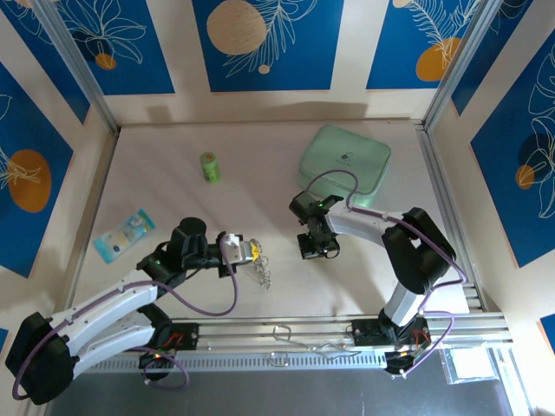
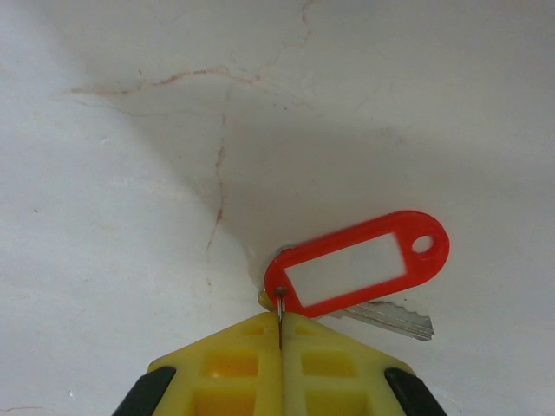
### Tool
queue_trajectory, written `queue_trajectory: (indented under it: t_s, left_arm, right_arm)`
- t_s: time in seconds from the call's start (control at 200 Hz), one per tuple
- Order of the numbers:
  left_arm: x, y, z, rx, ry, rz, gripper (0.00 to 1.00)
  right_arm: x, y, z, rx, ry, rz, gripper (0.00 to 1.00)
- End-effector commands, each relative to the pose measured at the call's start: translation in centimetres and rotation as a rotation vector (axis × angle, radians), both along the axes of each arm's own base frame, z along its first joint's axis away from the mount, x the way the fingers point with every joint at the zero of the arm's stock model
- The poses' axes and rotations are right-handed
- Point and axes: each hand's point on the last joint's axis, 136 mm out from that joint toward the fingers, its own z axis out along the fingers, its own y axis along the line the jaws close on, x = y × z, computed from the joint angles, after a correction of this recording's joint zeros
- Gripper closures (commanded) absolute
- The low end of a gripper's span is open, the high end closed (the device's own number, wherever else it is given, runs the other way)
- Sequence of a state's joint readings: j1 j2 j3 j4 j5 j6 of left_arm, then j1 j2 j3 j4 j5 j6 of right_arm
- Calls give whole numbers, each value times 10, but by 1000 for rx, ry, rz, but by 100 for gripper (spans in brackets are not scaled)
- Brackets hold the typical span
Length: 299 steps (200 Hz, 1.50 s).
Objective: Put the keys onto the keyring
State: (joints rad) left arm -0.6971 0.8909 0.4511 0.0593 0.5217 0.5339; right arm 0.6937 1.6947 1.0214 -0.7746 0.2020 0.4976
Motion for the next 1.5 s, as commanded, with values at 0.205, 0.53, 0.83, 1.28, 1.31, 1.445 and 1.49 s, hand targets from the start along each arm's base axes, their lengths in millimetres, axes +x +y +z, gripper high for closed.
queue_trajectory:
  t_s: [0.205, 0.53, 0.83, 1.28, 1.31, 1.445, 1.49]
  left_arm:
    - [-5, -1, 3, -3, -35, -26, 100]
    - [-3, -1, 3, -5, -46, -18, 100]
    - [-3, -3, 8, -30, -38, -18, 100]
    - [-3, -6, 10, -49, -9, -25, 100]
    - [-4, -6, 10, -50, -10, -28, 100]
    - [-4, -7, 10, -52, -7, -34, 100]
    - [-4, -7, 10, -52, -5, -35, 100]
  right_arm:
    - [1, 6, 9, 32, -22, 32, 100]
    - [8, 17, 59, 147, -249, 200, 100]
    - [-3, 49, 111, 377, -381, 457, 100]
    - [-66, 86, 164, 703, -402, 800, 100]
    - [-68, 89, 166, 709, -402, 811, 100]
    - [-67, 101, 170, 697, -436, 859, 100]
    - [-64, 104, 171, 680, -455, 870, 100]
